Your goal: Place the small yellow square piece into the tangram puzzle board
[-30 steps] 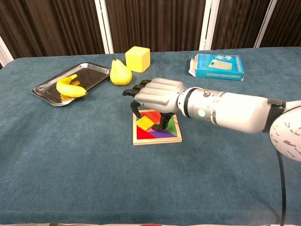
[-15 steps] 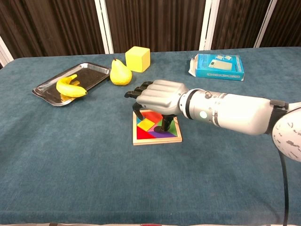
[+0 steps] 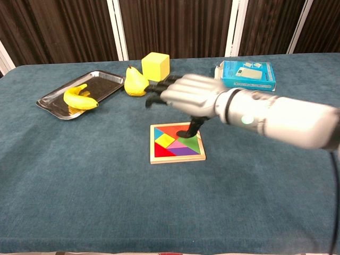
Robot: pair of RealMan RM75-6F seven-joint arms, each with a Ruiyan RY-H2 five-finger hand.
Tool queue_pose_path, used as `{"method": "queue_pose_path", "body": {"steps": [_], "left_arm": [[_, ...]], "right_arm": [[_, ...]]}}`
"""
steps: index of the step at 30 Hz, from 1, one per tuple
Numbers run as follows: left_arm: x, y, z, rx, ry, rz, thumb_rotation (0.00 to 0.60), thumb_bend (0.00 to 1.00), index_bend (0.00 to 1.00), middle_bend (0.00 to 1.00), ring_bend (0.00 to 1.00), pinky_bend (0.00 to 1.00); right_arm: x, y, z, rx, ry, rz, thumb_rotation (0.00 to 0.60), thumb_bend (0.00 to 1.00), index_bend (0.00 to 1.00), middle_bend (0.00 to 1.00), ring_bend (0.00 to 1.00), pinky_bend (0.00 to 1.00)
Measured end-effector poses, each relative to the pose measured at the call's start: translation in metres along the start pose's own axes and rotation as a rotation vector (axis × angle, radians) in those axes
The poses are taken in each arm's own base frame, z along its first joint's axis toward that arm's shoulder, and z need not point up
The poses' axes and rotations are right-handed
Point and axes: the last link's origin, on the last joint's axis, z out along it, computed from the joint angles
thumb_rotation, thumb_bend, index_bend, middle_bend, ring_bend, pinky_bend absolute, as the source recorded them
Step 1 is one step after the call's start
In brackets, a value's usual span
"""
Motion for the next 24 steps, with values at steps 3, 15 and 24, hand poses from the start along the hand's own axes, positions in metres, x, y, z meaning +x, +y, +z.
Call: {"method": "queue_pose_path", "body": {"steps": [3,15,24], "left_arm": [[0.001,-0.001,-0.005,0.002,0.003,0.002,0.6,0.49,0.0,0.0,0.0,0.0],[-0.003,0.008,-0.014,-0.038,0.002,0.044,0.6,0.49,0.0,0.0,0.0,0.0],[-0.003,0.018,-0.024,-0.069,0.03,0.043,0.6,0.49,0.0,0.0,0.0,0.0]], "right_arm": [[0.008,0.013,-0.033,-0.042,0.034,0.028,0.6,0.29,0.0,0.0,0.0,0.0],[0.004,0.084,-0.285,-0.686,0.174,0.245,0.6,0.23,0.0,0.0,0.0,0.0],[0.0,0.092,-0.364,-0.831,0.158,0.273,0.6,0.19,0.0,0.0,0.0,0.0]]}}
